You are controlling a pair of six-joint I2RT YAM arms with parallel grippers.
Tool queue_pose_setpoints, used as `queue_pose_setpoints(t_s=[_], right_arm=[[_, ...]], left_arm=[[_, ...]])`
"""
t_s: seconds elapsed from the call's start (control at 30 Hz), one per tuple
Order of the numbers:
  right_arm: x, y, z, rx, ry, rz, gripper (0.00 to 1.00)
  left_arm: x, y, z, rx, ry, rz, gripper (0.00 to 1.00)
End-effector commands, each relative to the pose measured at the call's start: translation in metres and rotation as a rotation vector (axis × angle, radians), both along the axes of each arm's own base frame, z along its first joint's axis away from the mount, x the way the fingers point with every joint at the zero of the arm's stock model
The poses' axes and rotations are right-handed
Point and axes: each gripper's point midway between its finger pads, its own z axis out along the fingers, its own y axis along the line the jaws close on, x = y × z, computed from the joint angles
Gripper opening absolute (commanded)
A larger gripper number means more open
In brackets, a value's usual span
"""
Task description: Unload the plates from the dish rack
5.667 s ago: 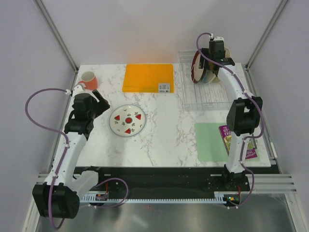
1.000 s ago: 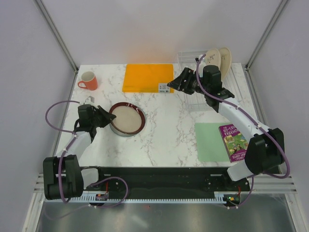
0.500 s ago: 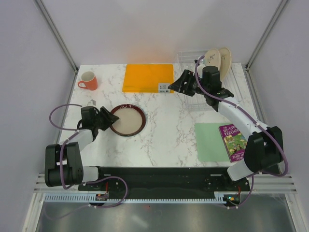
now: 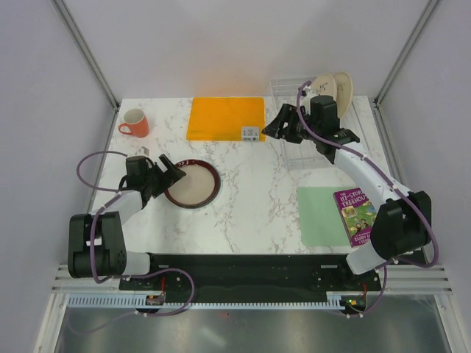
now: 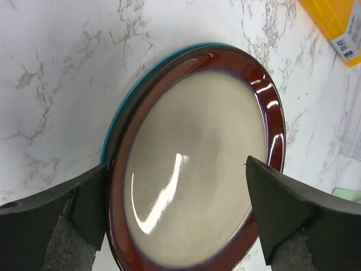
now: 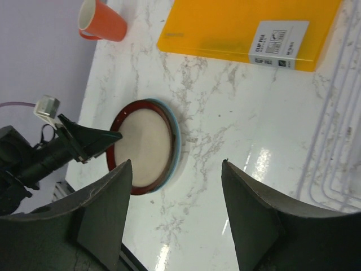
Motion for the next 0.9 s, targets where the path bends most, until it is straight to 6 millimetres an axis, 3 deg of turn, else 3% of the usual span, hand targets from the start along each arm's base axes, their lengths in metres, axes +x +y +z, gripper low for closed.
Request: queue_pose_setpoints(t_s=[0.0, 0.13, 0.4, 0.5, 0.8, 0.87], right_arm=[[0.019, -0.023, 0.028, -0.138, -0.108, -0.066, 0.72], [0.025, -0.040, 0.033, -0.230, -0.128, -0.112, 0.74], [0.060, -0.116, 0.055, -0.564, -0.200, -0.391, 0.77], [0.073, -0.135, 0.056, -0.671, -0.197, -0.461, 0.77], [0.089, -0.162, 0.045, -0.824, -0.173, -0.552, 0.79], [0.091, -0.168, 0.043, -0.852, -0.170, -0.572, 0.79]], left_arm=[[0.009, 0.019, -0.005, 0.142, 0.045, 0.013, 1.00], [0.007, 0.021, -0.006, 0.152, 0.074, 0.032, 1.00], [-0.001, 0.049, 0.009, 0.282, 0.086, 0.163, 1.00], [-0.002, 0.053, 0.016, 0.301, 0.079, 0.185, 1.00], [-0.004, 0.057, 0.013, 0.365, 0.133, 0.197, 1.00], [-0.004, 0.060, 0.022, 0.370, 0.111, 0.220, 1.00]])
